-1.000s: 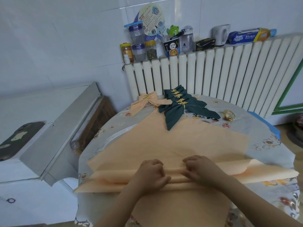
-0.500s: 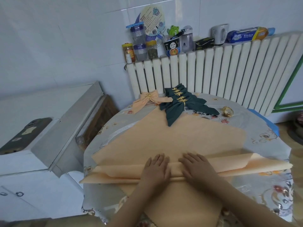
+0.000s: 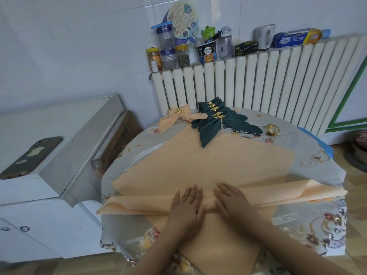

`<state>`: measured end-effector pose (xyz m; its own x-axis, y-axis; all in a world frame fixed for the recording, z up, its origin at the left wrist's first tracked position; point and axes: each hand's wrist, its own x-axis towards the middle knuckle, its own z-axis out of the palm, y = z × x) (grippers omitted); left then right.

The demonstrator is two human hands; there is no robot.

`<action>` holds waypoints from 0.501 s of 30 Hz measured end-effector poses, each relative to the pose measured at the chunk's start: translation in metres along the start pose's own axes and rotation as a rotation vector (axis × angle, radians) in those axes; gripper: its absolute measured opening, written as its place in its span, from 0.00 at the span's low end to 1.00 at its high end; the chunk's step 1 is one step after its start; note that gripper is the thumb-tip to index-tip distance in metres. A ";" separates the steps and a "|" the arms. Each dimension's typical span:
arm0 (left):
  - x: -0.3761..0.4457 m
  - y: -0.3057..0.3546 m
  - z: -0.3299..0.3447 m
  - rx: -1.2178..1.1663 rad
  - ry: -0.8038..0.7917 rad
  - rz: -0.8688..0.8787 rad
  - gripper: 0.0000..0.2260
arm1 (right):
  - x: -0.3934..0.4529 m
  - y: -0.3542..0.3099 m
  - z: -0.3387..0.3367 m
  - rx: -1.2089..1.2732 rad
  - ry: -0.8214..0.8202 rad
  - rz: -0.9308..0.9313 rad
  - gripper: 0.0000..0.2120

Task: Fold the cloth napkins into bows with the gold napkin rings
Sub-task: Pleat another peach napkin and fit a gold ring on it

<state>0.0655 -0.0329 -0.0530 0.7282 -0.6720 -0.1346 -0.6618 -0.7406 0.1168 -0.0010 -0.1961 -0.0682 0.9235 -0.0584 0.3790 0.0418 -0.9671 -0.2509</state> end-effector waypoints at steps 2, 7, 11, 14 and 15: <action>0.002 -0.001 -0.004 -0.040 -0.034 0.008 0.34 | 0.014 -0.014 -0.006 0.322 0.015 0.053 0.15; 0.002 -0.025 -0.020 -0.425 0.001 0.026 0.22 | 0.035 -0.039 -0.006 0.609 -0.181 0.287 0.07; -0.001 -0.056 -0.026 -0.234 0.070 -0.150 0.19 | 0.039 -0.041 -0.005 0.483 -0.262 0.321 0.07; 0.003 -0.066 -0.042 -0.160 -0.032 -0.235 0.18 | 0.044 -0.051 -0.009 0.388 -0.360 0.292 0.13; 0.005 -0.069 -0.046 -0.178 -0.044 -0.241 0.18 | 0.046 -0.056 -0.010 0.359 -0.390 0.284 0.14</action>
<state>0.1231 0.0143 -0.0161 0.8496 -0.4788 -0.2210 -0.4265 -0.8704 0.2462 0.0358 -0.1474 -0.0276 0.9862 -0.1419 -0.0847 -0.1641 -0.7791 -0.6050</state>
